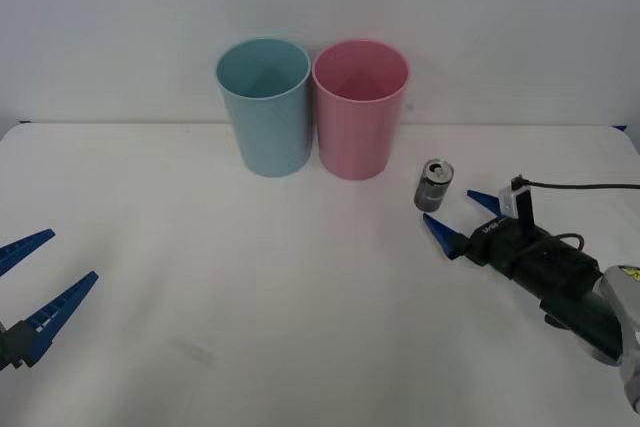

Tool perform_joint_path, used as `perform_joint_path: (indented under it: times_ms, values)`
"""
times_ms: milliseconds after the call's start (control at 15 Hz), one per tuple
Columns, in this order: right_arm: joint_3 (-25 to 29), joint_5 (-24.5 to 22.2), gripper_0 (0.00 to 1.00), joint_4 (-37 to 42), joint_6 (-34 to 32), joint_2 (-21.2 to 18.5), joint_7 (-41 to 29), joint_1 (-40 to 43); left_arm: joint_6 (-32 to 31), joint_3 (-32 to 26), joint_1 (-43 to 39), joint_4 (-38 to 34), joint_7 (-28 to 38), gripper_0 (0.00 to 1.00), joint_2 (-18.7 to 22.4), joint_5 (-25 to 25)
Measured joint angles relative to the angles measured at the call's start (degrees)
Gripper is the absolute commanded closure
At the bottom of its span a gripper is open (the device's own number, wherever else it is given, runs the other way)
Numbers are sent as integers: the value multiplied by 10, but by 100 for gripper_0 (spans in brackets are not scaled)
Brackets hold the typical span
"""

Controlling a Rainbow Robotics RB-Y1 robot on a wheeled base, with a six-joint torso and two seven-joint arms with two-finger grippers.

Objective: Grasp the object on the table and drop it into the matching bin: aluminum can to the light blue bin, PET bottle to the pink bin.

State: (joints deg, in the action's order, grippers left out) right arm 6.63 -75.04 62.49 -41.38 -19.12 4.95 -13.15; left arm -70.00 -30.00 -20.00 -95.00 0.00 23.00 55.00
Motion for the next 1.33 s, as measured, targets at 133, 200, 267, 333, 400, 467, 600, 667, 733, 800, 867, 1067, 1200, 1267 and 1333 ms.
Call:
perform_joint_path:
  times_ms: [133, 200, 267, 333, 400, 467, 600, 667, 733, 800, 867, 1067, 1200, 1267, 1333]
  values:
    - [0, -14, 0, -32, 8, 8, 3, -30, 0, 0, 0, 0, 0, 0, 0, 0]
    - [-1, -15, 0, -52, 10, 10, 6, -47, 0, 0, 0, 0, 0, 0, 0, 0]
    - [-3, -16, 0, -70, 12, 11, 9, -64, 0, 0, 0, 0, 0, 0, 0, 0]
    - [-5, -18, 0, -88, 13, 12, 11, -80, 0, 0, 0, 0, 0, 0, 0, 0]
    - [-6, -23, 0, -107, 14, 14, 13, -95, 0, 0, 0, 0, 0, 0, 0, 0]
    - [-6, -28, 0, -125, 16, 15, 15, -110, 0, 0, 0, 0, 0, 0, 0, 0]
    - [-7, -29, 0, -138, 21, 15, 18, -124, 0, 0, 0, 0, 0, 0, 0, 0]
    - [-8, -30, 0, -139, 23, 15, 18, -125, 0, 0, 0, 0, 0, 0, 0, 0]
    - [-10, -30, 3, -139, 24, 15, 19, -125, 0, 0, 0, 0, 0, 0, 0, 0]
    - [-11, -30, 78, -139, 25, 15, 19, -125, 0, 0, 0, 0, 0, 0, 0, 0]
    - [-12, -30, 96, -139, 27, 15, 20, -125, 0, 0, 0, 0, 0, 0, 0, 0]
    - [-13, -28, 100, -139, 31, 15, 20, -125, 0, 0, 0, 0, 0, 0, 0, 0]
    - [-15, -24, 100, -139, 31, 16, 22, -125, 0, 0, 0, 0, 0, 0, 0, 0]
    - [-16, -20, 100, -139, 31, 16, 23, -125, 0, 0, 0, 0, 0, 0, 0, 0]
    - [-18, -18, 100, -139, 30, 16, 24, -125, 0, 0, 0, 0, 0, 0, 0, 0]
